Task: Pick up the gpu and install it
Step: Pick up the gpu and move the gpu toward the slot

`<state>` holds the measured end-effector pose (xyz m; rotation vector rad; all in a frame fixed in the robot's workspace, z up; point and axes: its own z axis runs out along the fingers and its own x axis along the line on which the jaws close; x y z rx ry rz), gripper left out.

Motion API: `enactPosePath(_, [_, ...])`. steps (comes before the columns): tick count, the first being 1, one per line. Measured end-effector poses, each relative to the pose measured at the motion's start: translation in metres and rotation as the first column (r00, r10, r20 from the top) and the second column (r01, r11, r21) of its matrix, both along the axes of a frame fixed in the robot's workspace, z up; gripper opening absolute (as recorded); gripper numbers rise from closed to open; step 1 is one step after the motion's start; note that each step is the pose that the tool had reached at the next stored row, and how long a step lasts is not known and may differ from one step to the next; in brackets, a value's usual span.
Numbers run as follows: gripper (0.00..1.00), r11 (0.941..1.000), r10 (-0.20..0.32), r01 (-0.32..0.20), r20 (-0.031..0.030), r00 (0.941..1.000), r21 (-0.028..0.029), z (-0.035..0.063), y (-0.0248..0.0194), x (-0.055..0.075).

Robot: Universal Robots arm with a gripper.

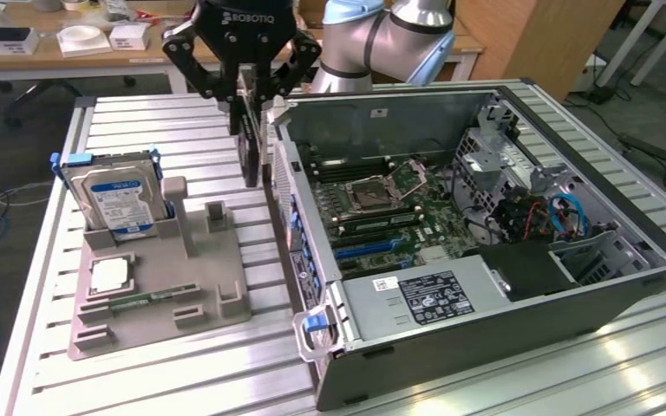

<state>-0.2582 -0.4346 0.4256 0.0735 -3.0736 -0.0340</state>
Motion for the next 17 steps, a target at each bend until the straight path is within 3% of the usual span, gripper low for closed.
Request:
enactPosePath(2, [0.27, 1.0, 0.0, 0.0, -0.0059, 1.0, 0.0001, 0.0, -0.0001, 0.006])
enactPosePath(6, [0.27, 1.0, 0.0, 0.0, -0.0409, 0.9992, 0.0, 0.0, -0.0007, 0.045])
enactPosePath(17, [0.27, 1.0, 0.0, 0.0, -0.0613, 0.9981, 0.0012, 0.0, -0.0015, 0.068])
